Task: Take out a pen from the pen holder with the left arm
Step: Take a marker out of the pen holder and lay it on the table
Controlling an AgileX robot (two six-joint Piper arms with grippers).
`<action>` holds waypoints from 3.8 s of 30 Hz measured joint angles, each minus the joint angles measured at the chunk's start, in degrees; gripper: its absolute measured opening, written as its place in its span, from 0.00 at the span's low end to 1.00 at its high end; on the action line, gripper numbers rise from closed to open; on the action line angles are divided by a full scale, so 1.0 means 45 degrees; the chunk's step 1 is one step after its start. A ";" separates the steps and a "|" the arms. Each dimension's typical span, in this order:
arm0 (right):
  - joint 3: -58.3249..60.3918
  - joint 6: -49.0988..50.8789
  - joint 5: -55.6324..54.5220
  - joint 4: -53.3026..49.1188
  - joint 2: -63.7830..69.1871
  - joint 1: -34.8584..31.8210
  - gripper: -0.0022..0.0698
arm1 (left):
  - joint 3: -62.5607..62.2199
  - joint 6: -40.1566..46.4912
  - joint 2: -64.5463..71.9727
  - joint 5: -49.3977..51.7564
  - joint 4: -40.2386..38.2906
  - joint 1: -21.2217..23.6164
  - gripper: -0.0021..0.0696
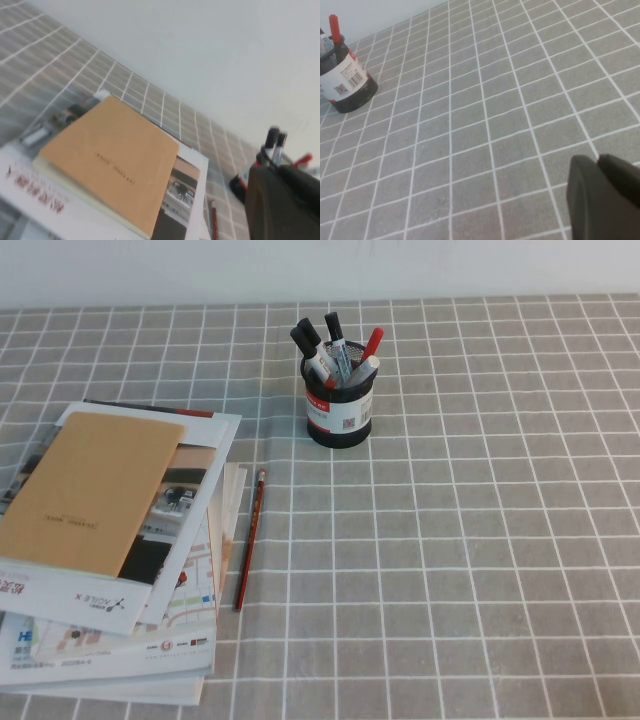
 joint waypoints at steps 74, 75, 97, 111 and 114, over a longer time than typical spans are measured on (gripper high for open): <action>0.0000 0.0000 0.0000 0.0000 0.0000 0.0000 0.01 | -1.3593 3.1961 2.1821 -0.1260 -1.6565 -0.6691 0.69; 0.0000 0.0000 0.0000 0.0000 0.0000 0.0000 0.01 | -1.3695 3.2171 2.1885 -0.1260 -1.6636 -0.6691 0.69; 0.0000 0.0000 0.0000 0.0000 0.0000 0.0000 0.01 | -1.5738 3.2748 2.3514 -0.1260 -1.6755 -0.6691 0.50; 0.0000 0.0000 0.0000 0.0000 0.0000 0.0000 0.01 | -1.5760 3.2748 2.3536 -0.1790 -1.6775 -0.6691 0.10; 0.0000 0.0000 0.0000 0.0000 0.0000 0.0000 0.01 | -1.5760 3.2748 2.3536 -0.1899 -1.6775 -0.6691 0.07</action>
